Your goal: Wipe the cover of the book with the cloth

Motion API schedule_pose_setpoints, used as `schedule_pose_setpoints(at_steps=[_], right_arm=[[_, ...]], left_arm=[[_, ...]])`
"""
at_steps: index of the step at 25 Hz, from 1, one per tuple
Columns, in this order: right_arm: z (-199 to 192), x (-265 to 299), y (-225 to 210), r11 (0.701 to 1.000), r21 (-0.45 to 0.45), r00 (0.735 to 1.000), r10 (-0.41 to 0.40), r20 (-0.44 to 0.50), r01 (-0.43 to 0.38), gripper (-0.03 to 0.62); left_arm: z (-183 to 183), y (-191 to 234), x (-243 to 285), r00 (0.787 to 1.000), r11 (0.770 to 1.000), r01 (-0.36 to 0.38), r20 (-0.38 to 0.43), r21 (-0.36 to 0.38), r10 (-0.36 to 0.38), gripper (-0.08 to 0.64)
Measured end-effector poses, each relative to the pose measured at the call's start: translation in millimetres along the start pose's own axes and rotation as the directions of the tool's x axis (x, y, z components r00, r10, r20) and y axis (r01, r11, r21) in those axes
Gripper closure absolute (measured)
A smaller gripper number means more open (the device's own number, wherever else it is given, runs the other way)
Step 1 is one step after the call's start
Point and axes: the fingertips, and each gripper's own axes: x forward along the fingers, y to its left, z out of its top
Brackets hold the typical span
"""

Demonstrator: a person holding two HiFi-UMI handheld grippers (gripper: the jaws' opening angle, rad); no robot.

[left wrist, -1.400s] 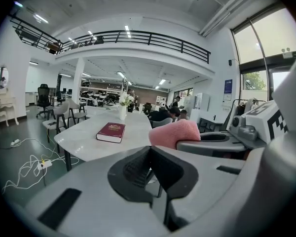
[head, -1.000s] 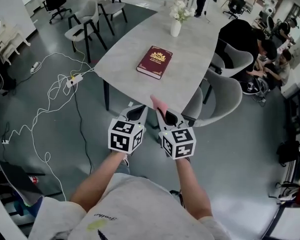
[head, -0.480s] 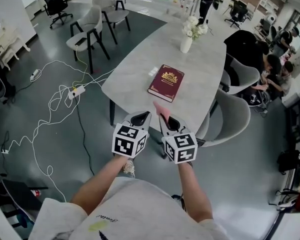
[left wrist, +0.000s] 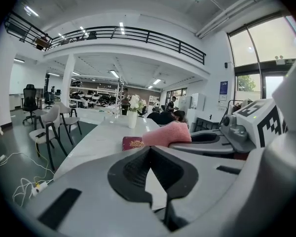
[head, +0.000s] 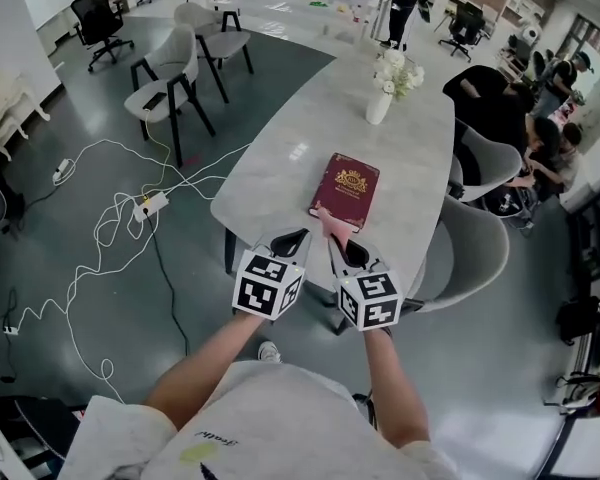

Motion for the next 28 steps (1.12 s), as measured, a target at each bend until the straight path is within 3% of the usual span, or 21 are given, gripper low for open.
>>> schedule_pose_setpoints(at_steps=[16,28], right_arm=[[0.1,28.8,-53.3,0.995,-0.029,0.994,-0.098,-0.041,0.097,0.575],[-4.8,62.5,-127.0,0.994,-0.09,0.994,-0.073,-0.079,0.065,0.575]], left_arm=[[4.2,19.2,38.4,0.996,0.996,0.083,-0.036,0.019,-0.082,0.554],[24.6,18.8,113.3,0.997,0.998,0.06,-0.038,0.005,-0.06,0.554]])
